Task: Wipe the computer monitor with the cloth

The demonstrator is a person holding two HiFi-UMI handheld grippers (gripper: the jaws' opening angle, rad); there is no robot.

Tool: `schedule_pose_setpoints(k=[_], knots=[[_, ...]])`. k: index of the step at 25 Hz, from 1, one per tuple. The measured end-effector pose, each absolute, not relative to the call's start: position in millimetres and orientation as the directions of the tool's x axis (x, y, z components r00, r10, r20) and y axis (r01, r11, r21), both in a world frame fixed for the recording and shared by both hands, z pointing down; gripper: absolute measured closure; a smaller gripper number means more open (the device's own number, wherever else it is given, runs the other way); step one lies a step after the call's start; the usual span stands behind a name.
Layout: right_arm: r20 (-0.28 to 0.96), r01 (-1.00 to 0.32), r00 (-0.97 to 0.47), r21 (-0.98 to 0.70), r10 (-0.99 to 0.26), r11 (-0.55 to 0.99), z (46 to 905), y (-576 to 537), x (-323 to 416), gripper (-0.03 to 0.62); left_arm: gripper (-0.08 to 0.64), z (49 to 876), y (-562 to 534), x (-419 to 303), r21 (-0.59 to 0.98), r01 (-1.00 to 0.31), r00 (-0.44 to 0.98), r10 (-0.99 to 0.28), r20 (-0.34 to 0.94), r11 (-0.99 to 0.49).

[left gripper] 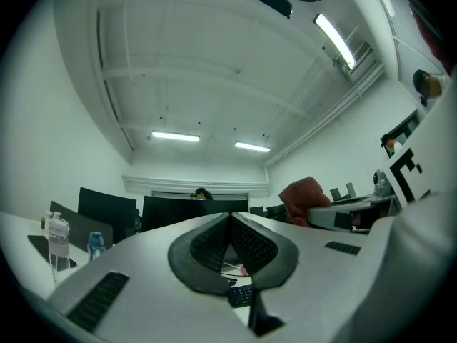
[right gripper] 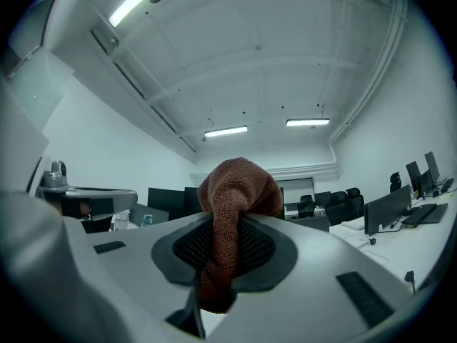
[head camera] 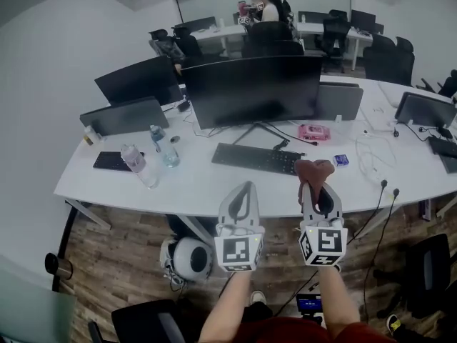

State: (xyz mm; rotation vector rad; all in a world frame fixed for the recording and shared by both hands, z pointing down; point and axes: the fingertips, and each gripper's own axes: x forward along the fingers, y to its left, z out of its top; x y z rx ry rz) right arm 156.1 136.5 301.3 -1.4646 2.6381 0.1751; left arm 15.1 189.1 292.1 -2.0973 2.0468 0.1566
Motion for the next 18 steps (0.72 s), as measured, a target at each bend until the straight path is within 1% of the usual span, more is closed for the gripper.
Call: schedule_pose_setpoints(k=[8,11,18], knots=[[-0.153,-0.851,-0.524,0.047,-0.838,0.524,304,110,98,0.509,0.532,295,164,-44,-0.069,-0.998,0.026,-0.974,-0.226,-0.011],[-0.154,-0.849,-0.527,0.056,-0.836,0.525,302,107,80,0.509,0.532,296,163,-63,-0.035,-0.999,0.011,-0.973,-0.231,-0.003],[-0.151,-0.847,-0.531,0.068,-0.834,0.527,301,102,64,0.509,0.532,306,159,-85,-0.027,-1.0,-0.009,-0.976,-0.216,0.015]])
